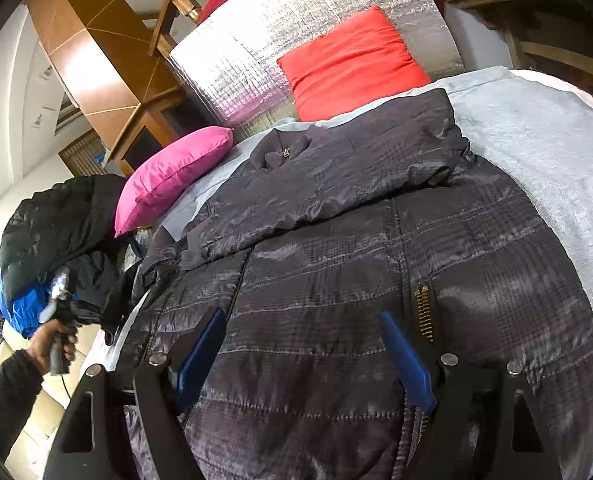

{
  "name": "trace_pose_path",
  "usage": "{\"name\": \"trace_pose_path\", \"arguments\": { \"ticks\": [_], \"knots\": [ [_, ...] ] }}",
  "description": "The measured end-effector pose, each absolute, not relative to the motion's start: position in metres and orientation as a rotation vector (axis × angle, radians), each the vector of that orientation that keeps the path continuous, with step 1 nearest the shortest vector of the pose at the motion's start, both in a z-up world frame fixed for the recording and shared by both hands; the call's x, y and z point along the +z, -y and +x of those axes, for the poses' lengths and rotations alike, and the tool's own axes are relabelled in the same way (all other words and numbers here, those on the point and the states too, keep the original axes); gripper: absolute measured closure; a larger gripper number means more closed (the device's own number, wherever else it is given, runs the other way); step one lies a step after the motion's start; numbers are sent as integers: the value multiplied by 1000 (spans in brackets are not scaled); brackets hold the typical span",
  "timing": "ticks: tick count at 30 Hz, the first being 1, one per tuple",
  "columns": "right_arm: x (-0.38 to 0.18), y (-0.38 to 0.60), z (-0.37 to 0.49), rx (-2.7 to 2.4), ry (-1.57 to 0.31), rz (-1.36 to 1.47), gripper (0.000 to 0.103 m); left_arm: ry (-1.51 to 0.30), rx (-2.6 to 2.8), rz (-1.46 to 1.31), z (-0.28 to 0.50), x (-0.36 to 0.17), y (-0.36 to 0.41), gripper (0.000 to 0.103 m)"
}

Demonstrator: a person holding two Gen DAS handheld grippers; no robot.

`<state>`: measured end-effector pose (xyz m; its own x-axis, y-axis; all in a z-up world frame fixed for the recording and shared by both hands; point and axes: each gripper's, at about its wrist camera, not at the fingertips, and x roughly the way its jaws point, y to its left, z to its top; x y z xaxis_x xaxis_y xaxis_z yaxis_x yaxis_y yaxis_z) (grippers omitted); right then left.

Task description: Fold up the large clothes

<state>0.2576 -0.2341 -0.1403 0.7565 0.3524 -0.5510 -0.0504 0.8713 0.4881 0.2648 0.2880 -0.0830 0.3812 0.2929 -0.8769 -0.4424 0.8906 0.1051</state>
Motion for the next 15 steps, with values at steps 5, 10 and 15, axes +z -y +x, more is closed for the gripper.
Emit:
{"name": "trace_pose_path", "arguments": {
  "ticks": [5, 10, 15],
  "knots": [
    [-140, 237, 257, 235, -680, 493, 21, -966, 289, -250, 260, 2, -251, 90],
    [-140, 241, 256, 242, -680, 527, 21, -904, 53, -302, 269, 69, -169, 90],
    [-138, 246, 255, 245, -673, 553, 21, -908, -134, -277, 289, 85, -67, 90]
  ]
}}
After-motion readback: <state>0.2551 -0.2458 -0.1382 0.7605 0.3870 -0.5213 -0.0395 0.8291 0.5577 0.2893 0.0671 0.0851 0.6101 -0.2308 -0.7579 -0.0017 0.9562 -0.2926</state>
